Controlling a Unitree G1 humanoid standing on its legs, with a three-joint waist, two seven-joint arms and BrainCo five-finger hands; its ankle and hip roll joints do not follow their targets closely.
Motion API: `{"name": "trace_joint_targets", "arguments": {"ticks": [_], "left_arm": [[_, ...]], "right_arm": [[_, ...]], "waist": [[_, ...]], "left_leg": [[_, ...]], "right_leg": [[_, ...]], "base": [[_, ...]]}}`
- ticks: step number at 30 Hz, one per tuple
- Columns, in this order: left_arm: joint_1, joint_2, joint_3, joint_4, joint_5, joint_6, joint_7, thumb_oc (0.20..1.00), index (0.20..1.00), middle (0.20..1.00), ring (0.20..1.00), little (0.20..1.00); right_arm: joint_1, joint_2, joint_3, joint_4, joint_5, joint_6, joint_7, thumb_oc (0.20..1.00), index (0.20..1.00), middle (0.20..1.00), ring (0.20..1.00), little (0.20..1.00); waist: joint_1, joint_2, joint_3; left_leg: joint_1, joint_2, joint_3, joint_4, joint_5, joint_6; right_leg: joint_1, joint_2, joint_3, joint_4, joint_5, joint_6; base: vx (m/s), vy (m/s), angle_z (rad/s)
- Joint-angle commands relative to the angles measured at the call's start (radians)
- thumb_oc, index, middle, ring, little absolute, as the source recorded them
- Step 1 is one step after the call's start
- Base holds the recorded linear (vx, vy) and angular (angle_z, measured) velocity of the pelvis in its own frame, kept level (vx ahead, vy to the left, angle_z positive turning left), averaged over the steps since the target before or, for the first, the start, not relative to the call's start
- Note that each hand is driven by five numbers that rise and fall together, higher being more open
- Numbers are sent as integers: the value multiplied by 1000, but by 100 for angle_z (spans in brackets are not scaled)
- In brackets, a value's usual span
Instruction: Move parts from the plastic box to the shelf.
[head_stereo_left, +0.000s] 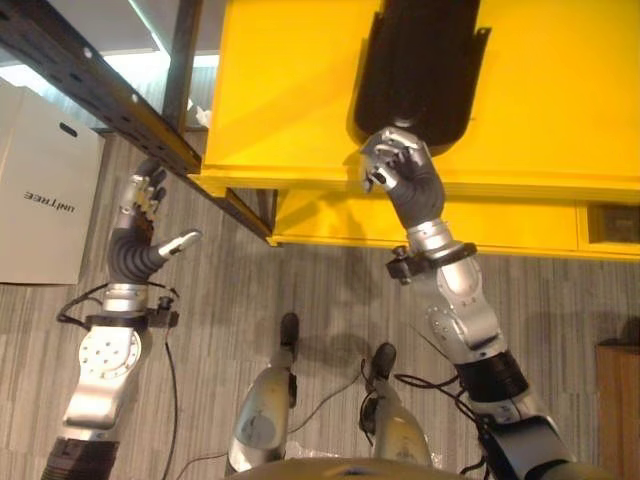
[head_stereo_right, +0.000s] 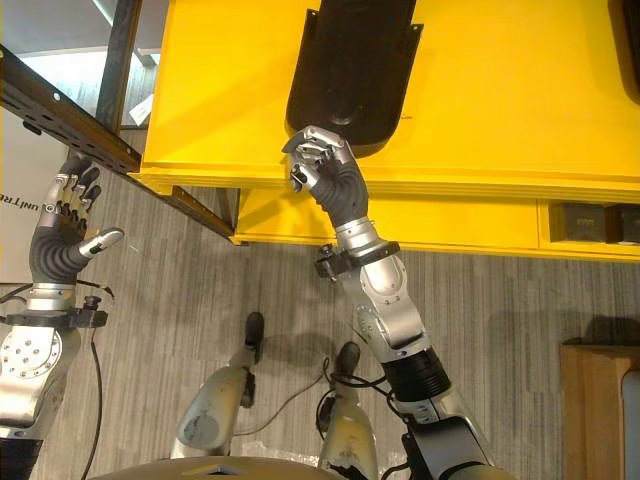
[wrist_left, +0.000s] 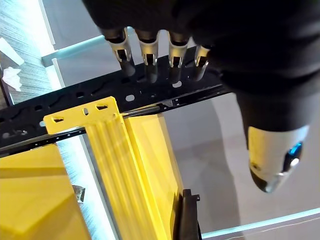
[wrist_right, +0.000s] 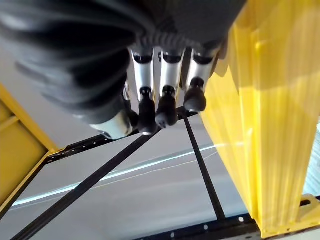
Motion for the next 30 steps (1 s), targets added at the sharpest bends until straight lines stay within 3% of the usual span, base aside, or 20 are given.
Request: {"name": "trace_joint_targets", "arguments": {"ticks": [1, 13, 30], "left_arm": [[-45, 27, -23, 1, -29, -50, 8, 1000, 1000, 1000, 1000, 1000], [-70, 39, -31, 15, -10, -48, 11, 1000, 1000, 1000, 1000, 1000], [-125, 84, -69, 26, 4, -50, 15, 1000, 1000, 1000, 1000, 1000]], "right_arm": [[-68, 27, 2, -3, -50, -69, -40, 200, 200, 200, 200, 200], [-119, -1, -4, 54, -143, -57, -91, 200, 200, 200, 200, 200], [-344, -104, -28, 223, -357, -12, -238, 200, 200, 200, 200, 200]], "waist": [[16, 23, -26], [10, 32, -2], [17, 28, -2]], "left_leg": [[79, 26, 94, 40, -168, -47], [60, 26, 92, 49, -164, -44], [54, 22, 80, 67, -171, -37]], "right_leg": [[-82, 17, 0, 96, -90, 121], [-102, 18, 1, 106, -87, 119], [-104, 17, 3, 117, -87, 121]], "base": [[0, 0, 0], [-2, 0, 0], [0, 0, 0]]}}
